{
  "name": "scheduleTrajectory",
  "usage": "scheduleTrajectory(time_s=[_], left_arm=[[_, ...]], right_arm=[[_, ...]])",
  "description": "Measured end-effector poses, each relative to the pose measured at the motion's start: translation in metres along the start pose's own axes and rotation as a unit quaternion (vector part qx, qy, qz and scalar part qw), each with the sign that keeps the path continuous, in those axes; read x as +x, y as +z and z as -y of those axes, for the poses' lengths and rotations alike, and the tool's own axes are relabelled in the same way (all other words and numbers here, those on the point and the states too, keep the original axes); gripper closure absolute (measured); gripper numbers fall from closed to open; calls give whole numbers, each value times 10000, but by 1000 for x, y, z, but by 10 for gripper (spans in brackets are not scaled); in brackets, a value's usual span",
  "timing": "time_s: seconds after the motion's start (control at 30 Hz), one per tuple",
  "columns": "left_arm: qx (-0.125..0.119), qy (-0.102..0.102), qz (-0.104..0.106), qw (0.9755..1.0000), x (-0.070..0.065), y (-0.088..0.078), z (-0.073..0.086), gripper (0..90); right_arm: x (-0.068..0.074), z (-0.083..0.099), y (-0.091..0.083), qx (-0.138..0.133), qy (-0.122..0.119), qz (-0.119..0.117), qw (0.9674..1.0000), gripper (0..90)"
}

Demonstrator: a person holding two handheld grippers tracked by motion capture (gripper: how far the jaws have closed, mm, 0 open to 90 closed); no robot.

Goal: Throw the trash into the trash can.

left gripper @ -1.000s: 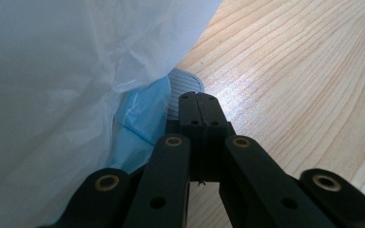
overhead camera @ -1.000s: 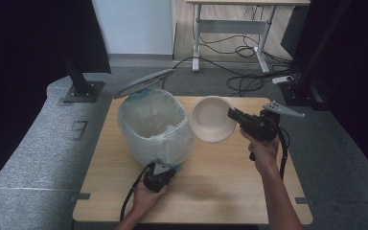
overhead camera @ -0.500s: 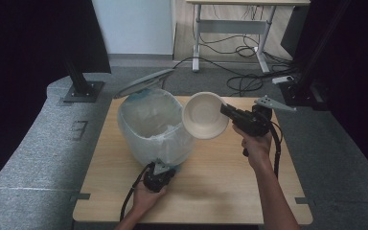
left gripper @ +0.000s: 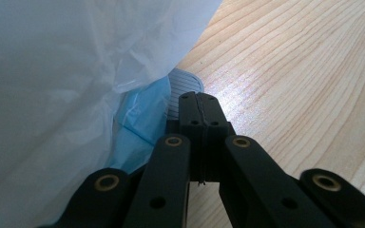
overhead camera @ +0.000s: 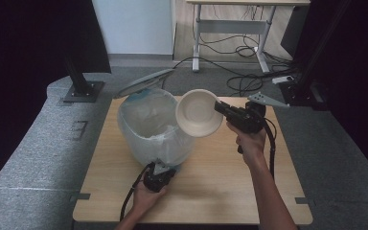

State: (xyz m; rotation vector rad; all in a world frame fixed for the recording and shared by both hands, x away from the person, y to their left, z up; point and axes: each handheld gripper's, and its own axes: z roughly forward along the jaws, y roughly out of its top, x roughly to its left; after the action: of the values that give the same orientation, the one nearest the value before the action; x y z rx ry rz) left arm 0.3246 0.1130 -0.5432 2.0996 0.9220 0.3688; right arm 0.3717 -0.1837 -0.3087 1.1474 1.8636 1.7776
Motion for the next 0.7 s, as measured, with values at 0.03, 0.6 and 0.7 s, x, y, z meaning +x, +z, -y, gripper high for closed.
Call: scheduleTrajectory(time_s=[0.03, 0.6, 0.7], left_arm=[[0, -2, 1, 10000, 0, 0, 0, 900], [-5, 4, -2, 10000, 0, 0, 0, 900], [7, 17, -5, 10000, 0, 0, 0, 900]], right_arm=[[0, 0, 1, 3, 5, -6, 10000, 836], [11, -6, 19, 47, -22, -142, 9999, 836], [13, -6, 23, 57, -17, -161, 9999, 836]])
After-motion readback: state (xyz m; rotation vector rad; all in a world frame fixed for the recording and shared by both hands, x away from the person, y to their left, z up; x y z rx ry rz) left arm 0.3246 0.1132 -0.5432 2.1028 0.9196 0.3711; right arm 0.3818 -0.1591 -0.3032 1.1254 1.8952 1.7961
